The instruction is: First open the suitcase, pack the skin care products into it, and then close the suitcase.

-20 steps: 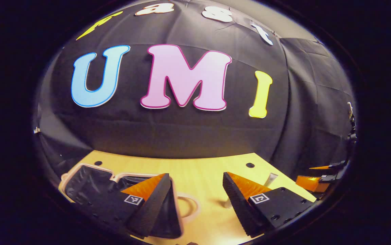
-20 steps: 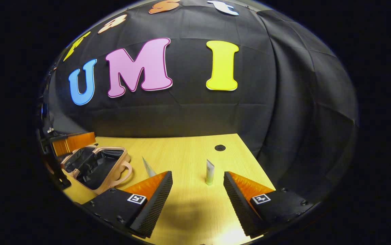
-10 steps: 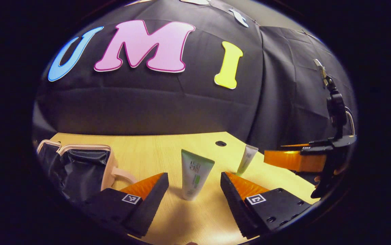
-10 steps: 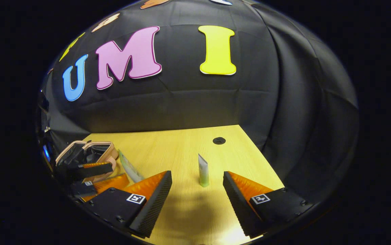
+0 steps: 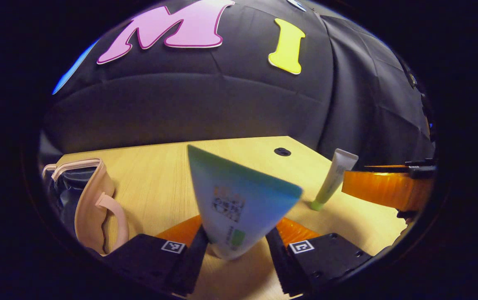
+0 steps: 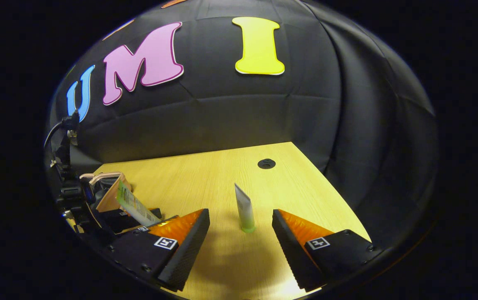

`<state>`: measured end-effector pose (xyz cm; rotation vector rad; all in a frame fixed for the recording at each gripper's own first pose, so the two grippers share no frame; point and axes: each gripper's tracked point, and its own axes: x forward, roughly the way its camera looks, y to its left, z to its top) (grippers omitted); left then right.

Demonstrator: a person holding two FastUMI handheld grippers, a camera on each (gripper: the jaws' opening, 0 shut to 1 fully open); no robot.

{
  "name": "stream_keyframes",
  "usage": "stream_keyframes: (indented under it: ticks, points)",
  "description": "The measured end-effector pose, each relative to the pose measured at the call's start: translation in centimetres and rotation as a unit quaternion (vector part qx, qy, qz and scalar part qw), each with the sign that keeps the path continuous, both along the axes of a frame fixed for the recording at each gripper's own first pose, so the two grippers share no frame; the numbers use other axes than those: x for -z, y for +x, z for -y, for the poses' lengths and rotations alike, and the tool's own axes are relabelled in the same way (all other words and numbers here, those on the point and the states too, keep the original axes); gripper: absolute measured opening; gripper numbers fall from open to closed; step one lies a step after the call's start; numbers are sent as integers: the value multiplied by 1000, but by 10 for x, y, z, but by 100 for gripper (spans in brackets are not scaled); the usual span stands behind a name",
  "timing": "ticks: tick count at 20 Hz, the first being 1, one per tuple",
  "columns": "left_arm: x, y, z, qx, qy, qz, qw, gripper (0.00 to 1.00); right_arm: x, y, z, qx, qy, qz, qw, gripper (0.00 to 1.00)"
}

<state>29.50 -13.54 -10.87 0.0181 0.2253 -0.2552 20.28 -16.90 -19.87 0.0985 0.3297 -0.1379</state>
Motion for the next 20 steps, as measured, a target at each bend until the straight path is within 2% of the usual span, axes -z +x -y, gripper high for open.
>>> stream_keyframes:
  ticks: [1, 5, 6, 8, 9, 11, 12, 14, 15, 16, 17, 18, 20]
  points:
    - [0, 2, -1, -6, 2, -2, 1000, 55, 6, 5, 2, 3, 1, -4, 1000, 96]
    - [6, 0, -14, -28, 19, -8, 999, 48, 30, 33, 7, 21, 12, -16, 1000, 96]
    - [6, -2, -17, -31, 15, -8, 999, 52, 37, 41, 8, 21, 14, -21, 999, 96]
    - [8, -7, -24, -36, 10, -11, 999, 45, 53, 54, 11, 24, 10, -35, 999, 96]
    - [8, -10, -27, -39, 9, -12, 999, 48, 61, 61, 15, 27, 2, -44, 999, 96]
    - [9, -16, -34, -42, 6, -12, 999, 48, 68, 68, 17, 27, -11, -51, 998, 96]
    - [11, -18, -37, -45, 5, -12, 999, 51, 67, 70, 21, 30, -21, -46, 998, 86]
    - [12, -21, -41, -51, -1, -10, 999, 48, 62, 74, 25, 31, -38, -37, 998, 56]
    - [12, -22, -42, -53, -2, -8, 999, 48, 62, 73, 23, 26, -32, -35, 999, 66]
    - [12, -22, -42, -54, -2, -7, 999, 48, 65, 75, 17, 19, -21, -38, 999, 41]
    - [12, -22, -42, -55, 0, -7, 998, 48, 64, 72, 12, 13, -22, -39, 999, 45]
    - [13, -22, -43, -54, 3, -7, 998, 48, 66, 73, 10, 4, -31, -39, 999, 32]
    - [12, -22, -42, -50, 5, -6, 999, 48, 66, 69, -2, -20, -36, -40, 998, 34]
